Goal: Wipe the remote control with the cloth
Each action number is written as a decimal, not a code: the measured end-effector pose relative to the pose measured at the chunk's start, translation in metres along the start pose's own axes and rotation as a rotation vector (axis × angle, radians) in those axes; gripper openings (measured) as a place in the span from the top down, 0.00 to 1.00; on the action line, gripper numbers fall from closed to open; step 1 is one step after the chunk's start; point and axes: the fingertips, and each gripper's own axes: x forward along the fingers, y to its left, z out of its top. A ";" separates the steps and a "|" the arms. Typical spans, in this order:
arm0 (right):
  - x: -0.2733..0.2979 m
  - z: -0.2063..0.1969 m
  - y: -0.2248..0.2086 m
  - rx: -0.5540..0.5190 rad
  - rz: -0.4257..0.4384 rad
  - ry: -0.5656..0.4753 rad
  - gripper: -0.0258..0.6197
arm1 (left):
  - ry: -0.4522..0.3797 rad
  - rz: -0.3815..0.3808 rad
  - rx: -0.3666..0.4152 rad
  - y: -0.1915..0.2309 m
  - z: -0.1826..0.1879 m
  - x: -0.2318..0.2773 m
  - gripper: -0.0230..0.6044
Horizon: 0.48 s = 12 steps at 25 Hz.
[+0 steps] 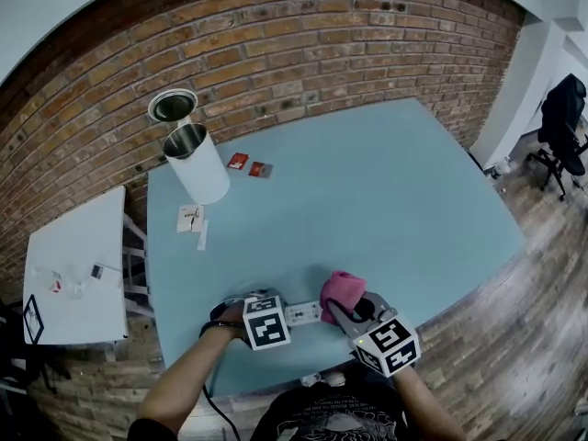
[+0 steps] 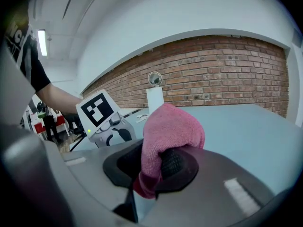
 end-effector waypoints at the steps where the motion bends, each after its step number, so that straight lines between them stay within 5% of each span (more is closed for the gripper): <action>1: 0.003 0.001 0.003 0.017 0.016 -0.003 0.86 | -0.003 0.010 -0.009 0.002 -0.005 -0.003 0.54; 12: 0.061 0.022 0.065 0.279 0.262 -0.023 0.86 | -0.042 0.042 -0.110 0.001 -0.029 -0.002 0.54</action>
